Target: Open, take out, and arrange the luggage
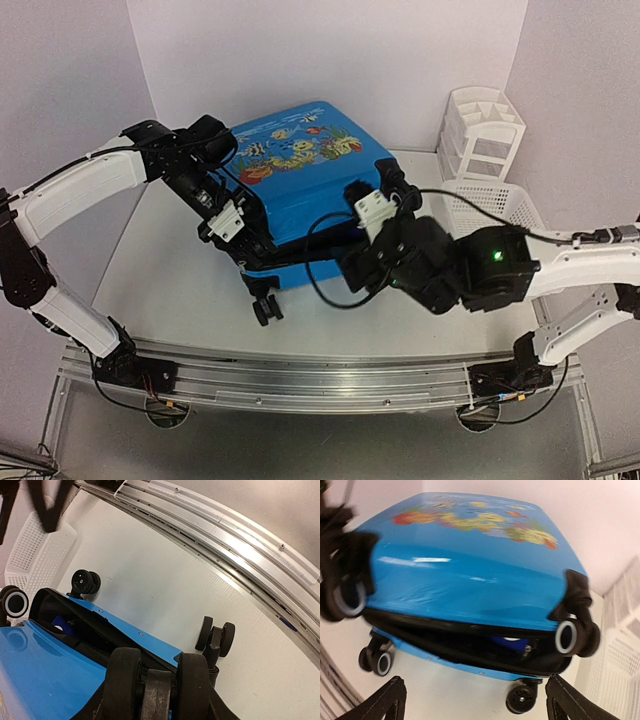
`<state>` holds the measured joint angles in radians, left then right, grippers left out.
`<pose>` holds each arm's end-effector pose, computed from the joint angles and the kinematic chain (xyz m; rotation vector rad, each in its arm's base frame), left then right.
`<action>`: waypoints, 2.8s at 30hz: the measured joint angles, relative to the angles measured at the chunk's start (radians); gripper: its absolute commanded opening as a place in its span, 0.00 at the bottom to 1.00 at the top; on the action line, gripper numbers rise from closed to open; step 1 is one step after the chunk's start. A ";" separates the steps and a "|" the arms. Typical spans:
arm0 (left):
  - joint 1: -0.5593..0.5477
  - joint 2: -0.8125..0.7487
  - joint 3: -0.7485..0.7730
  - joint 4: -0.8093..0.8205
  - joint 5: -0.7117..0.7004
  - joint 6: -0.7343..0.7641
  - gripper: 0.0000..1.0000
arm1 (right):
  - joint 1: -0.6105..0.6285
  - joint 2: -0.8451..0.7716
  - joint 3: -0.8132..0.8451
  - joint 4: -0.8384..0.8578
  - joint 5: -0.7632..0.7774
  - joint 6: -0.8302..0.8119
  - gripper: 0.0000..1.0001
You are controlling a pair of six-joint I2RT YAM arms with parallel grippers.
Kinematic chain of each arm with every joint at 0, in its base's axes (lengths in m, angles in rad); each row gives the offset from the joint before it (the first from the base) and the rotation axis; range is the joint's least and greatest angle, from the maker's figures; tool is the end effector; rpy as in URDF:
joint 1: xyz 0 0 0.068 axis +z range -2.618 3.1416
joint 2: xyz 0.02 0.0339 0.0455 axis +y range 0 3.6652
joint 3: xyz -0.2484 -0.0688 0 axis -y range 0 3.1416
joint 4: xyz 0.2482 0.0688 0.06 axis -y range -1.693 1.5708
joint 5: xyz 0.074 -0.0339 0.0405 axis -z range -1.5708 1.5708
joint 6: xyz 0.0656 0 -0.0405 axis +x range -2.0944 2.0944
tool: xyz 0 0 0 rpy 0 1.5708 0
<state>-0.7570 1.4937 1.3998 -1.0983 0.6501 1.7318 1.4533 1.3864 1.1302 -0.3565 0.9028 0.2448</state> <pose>0.1910 -0.2351 0.2803 2.3860 0.6396 -0.5128 0.0891 0.3153 0.2869 -0.6780 1.8147 0.1307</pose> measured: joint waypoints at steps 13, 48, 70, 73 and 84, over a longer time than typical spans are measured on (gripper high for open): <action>-0.001 -0.003 -0.004 0.009 -0.007 -0.009 0.00 | -0.545 0.128 0.294 -0.404 -0.327 0.339 0.94; 0.005 -0.093 -0.102 0.114 -0.041 -0.062 0.00 | -0.774 0.399 0.467 -0.552 -0.692 0.046 0.00; 0.209 -0.275 -0.089 -0.019 -0.126 -0.270 1.00 | -0.406 0.469 0.843 -0.656 -0.262 0.287 0.00; 0.210 -0.296 -0.079 -0.016 -0.138 -0.353 1.00 | -0.371 0.516 0.990 -0.644 -0.225 0.284 0.00; 0.215 -0.423 -0.058 0.415 -0.338 -0.881 1.00 | -0.173 0.769 1.419 -0.447 -0.116 0.121 0.00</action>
<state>-0.5419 1.0705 1.3418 -0.6830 0.3118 0.8506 1.2804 2.1550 2.5492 -0.8037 0.7865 0.3655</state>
